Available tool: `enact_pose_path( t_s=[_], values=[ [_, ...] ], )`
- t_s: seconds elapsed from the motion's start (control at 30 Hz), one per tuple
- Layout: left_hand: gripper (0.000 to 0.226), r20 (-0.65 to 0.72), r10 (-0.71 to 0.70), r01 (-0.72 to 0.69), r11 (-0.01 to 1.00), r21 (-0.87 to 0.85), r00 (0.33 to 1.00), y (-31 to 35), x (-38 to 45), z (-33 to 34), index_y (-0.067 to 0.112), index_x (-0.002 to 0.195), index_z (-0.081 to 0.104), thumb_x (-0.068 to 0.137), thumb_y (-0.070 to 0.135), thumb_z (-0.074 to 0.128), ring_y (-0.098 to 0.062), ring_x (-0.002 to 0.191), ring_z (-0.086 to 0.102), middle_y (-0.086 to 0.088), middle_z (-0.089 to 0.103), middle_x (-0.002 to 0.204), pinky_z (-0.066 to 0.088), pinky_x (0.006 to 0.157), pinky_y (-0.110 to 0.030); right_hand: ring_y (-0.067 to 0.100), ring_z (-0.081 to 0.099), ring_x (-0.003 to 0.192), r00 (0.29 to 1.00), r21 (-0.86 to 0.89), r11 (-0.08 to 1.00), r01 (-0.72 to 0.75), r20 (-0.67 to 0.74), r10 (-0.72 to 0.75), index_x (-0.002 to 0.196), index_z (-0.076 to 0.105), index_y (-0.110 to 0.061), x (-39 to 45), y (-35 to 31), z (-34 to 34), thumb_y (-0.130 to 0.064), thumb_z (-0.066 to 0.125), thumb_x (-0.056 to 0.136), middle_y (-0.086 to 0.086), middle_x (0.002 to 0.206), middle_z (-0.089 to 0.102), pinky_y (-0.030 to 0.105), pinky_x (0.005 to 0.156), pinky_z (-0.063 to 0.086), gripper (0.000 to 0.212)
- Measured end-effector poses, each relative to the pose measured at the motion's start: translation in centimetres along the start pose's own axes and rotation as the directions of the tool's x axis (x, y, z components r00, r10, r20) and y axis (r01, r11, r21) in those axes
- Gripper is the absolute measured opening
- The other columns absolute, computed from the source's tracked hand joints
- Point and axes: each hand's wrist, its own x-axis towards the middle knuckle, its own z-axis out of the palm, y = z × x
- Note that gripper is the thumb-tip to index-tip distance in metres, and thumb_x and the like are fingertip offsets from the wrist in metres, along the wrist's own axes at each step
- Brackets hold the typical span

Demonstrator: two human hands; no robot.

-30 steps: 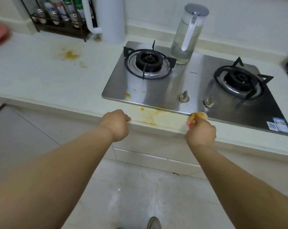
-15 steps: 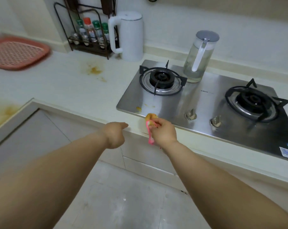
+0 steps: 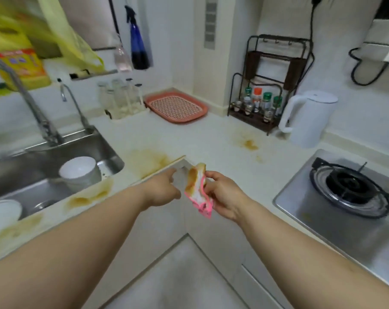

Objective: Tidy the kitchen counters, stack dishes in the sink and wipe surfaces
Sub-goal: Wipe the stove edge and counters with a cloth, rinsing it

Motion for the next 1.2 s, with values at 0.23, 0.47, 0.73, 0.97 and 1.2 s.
enact_pose_path(
  t_s=[0.23,0.47,0.73,0.97,1.2],
  values=[
    [0.04,0.027,-0.156,0.137,0.758,-0.638,0.987,-10.3,2.0,-13.0,0.012,0.11,0.058,0.072,0.0,0.05,-0.019,0.067,0.058,-0.005,0.062,0.077,0.049,0.064,-0.028,0.021,0.059,0.057,0.974,-0.294,0.947,0.13,0.217,-0.067,0.096,0.052,-0.01,9.5,1.3,17.2,0.017,0.063,0.075,0.011,0.075,0.062,0.03,0.06,0.05,0.037],
    [0.011,-0.098,-0.293,0.141,0.692,-0.708,0.951,-22.8,3.0,-24.7,0.006,0.088,0.068,0.081,0.015,0.071,-0.014,0.059,0.059,-0.007,0.065,0.072,0.049,0.06,-0.024,0.017,0.06,0.064,0.916,-0.427,0.892,0.147,0.399,0.04,0.098,0.056,-0.007,18.1,2.6,32.7,0.011,0.073,0.07,0.009,0.075,0.063,0.029,0.06,0.049,0.037],
    [0.016,-0.332,-0.489,0.143,0.707,-0.693,0.807,-31.0,3.2,-31.9,0.005,0.077,0.062,0.092,0.007,0.057,-0.023,0.066,0.058,-0.014,0.062,0.075,0.051,0.068,-0.033,0.02,0.058,0.069,0.892,-0.494,0.865,0.089,0.426,0.151,0.085,0.061,-0.009,26.8,2.6,42.0,0.016,0.059,0.079,0.013,0.082,0.063,0.028,0.062,0.05,0.027],
    [0.013,-0.41,-0.669,0.186,0.633,-0.751,0.62,-34.9,4.9,-35.0,0.009,0.088,0.058,0.09,0.004,0.046,-0.027,0.079,0.056,-0.018,0.061,0.089,0.046,0.071,-0.038,0.029,0.049,0.122,0.907,-0.769,0.49,0.411,0.402,-0.13,0.144,0.034,-0.016,33.9,-0.6,47.1,-0.002,0.055,0.084,0.011,0.14,0.041,0.032,0.097,0.042,0.065],
    [0.016,-0.356,-0.681,0.139,0.558,-0.818,0.64,-36.4,7.1,-36.5,0.008,0.089,0.06,0.092,0.002,0.045,-0.034,0.086,0.064,-0.021,0.067,0.095,0.052,0.086,-0.051,0.03,0.04,0.133,0.808,-0.804,0.083,0.588,0.58,-0.101,0.138,0.043,-0.01,37.8,-1.9,50.0,-0.004,0.049,0.087,0.009,0.149,0.036,0.029,0.106,0.031,0.052]
  ],
)
